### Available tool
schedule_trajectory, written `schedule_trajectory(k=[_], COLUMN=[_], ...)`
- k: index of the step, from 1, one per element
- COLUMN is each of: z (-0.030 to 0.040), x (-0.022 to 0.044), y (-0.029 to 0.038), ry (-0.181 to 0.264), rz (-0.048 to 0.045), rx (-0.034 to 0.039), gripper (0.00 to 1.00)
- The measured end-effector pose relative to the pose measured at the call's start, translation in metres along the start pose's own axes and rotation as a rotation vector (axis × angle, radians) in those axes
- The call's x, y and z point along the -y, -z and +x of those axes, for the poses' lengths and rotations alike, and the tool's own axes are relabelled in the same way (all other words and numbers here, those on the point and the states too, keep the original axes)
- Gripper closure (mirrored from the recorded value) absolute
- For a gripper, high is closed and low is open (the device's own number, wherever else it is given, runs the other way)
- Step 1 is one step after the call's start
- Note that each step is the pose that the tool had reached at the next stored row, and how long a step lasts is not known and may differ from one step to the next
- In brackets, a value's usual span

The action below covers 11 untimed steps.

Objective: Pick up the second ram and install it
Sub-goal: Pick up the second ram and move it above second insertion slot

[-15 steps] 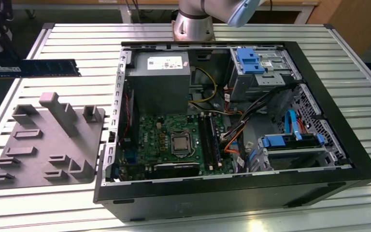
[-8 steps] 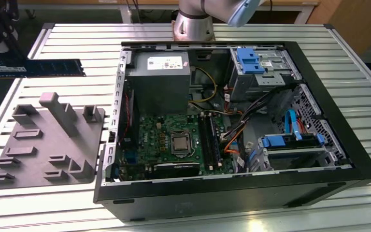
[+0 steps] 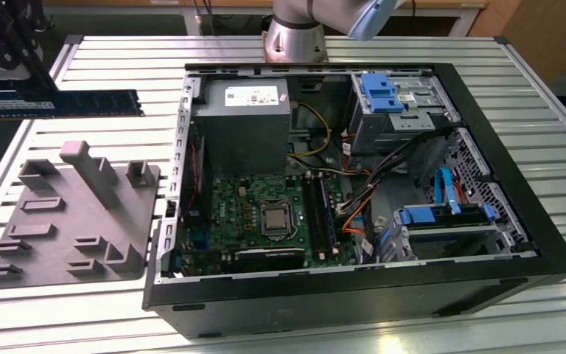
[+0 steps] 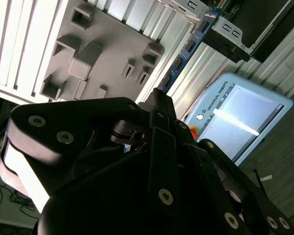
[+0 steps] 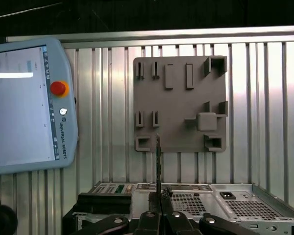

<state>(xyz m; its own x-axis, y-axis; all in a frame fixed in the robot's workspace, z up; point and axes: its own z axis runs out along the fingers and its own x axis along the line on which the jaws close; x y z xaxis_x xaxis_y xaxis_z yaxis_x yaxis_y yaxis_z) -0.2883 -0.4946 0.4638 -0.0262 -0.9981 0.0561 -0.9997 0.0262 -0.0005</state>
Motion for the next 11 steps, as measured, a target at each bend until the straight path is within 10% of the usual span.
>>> schedule_trajectory(k=[11], z=[-0.0005], x=[0.0160], y=[-0.0009], ry=[0.000], rz=[0.0000], rx=[0.0000], gripper=[0.88])
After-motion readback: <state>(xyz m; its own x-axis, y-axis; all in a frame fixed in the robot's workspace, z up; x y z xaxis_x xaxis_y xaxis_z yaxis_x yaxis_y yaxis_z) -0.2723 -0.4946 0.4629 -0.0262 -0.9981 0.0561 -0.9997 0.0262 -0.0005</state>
